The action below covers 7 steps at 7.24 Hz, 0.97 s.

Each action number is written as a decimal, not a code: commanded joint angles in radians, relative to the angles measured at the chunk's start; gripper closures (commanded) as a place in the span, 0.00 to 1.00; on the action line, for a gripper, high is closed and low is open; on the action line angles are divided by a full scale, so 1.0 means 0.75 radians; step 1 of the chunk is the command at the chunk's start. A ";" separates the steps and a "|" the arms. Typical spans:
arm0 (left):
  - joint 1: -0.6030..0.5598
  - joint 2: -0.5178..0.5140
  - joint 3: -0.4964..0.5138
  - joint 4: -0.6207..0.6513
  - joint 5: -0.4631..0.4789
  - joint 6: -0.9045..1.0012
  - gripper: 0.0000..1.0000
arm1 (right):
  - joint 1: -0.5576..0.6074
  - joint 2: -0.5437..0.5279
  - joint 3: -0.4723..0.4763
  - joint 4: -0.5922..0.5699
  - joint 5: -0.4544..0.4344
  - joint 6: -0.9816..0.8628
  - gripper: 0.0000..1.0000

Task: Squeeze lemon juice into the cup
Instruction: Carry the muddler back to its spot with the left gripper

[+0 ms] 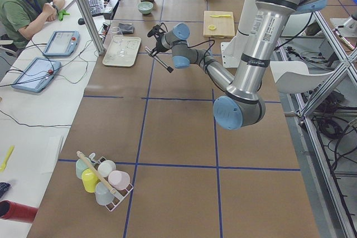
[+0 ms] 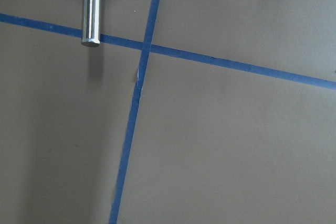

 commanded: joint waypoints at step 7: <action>-0.109 0.134 0.111 0.525 -0.042 -0.440 1.00 | 0.000 0.002 -0.002 0.000 0.007 0.001 0.00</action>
